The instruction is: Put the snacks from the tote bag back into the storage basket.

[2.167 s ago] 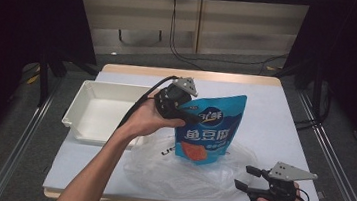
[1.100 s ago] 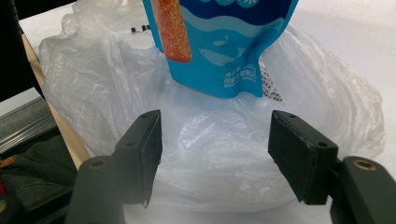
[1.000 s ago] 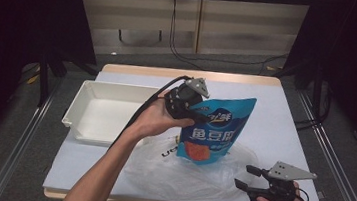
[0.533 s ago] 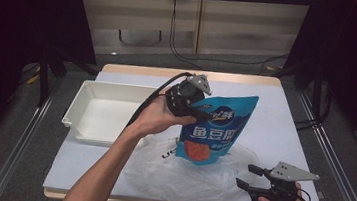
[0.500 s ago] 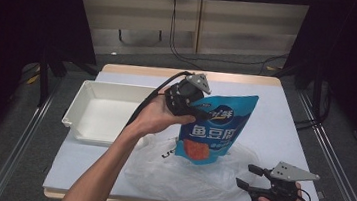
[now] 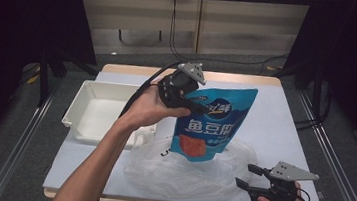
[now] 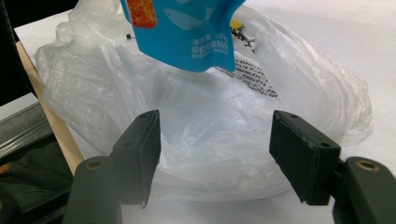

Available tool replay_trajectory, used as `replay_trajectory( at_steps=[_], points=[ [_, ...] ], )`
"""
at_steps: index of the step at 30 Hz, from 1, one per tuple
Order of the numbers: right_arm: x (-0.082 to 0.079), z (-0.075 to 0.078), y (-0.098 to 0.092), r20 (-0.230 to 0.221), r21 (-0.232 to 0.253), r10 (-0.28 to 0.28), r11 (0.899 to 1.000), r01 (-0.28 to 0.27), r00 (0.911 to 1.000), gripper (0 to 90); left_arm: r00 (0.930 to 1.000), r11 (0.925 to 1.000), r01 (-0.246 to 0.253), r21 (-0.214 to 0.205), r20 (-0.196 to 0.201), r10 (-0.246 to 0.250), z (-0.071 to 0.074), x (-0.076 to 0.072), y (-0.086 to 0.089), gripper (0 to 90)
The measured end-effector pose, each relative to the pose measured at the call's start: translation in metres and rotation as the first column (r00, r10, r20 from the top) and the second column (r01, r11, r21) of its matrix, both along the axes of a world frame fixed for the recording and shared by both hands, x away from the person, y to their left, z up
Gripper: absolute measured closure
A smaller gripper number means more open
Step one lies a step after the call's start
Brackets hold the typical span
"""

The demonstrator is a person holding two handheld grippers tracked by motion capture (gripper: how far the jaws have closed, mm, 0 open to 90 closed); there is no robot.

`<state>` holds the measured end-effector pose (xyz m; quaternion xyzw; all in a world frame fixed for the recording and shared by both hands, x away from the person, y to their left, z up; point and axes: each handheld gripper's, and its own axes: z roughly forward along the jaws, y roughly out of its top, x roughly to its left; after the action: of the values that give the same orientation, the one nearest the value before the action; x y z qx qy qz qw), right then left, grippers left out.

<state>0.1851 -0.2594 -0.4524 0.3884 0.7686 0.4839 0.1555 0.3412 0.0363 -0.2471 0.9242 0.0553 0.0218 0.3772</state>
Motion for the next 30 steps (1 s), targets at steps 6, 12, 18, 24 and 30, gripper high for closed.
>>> replay_trajectory(
  at_steps=[6,12,18,24,30],
  points=[
    [-0.001,0.002,-0.001,0.013,0.007,-0.001,1.0,0.001,0.9999,33.5,0.9998,0.9998,0.01,-0.014,0.015,-0.01,0.014,0.0,0.008,90.0],
    [0.0,0.0,-0.001,0.006,0.006,-0.004,1.0,0.004,1.0,32.7,0.9998,0.9999,0.002,-0.012,0.021,-0.001,0.02,0.001,0.019,90.0],
    [0.0,0.0,-0.001,0.007,0.006,-0.009,1.0,0.009,0.9999,31.3,0.998,0.9995,-0.019,-0.024,0.06,0.02,0.029,0.001,0.034,90.0],
    [0.001,-0.001,0.0,0.0,0.005,-0.01,1.0,0.01,1.0,29.4,0.997,0.9985,-0.051,-0.022,0.058,0.052,0.037,0.009,0.045,90.0],
    [0.002,-0.002,0.0,-0.003,0.008,-0.011,1.0,0.011,0.9999,28.8,0.9934,0.995,-0.092,-0.039,0.065,0.094,0.046,0.016,0.054,90.0]
  ],
)
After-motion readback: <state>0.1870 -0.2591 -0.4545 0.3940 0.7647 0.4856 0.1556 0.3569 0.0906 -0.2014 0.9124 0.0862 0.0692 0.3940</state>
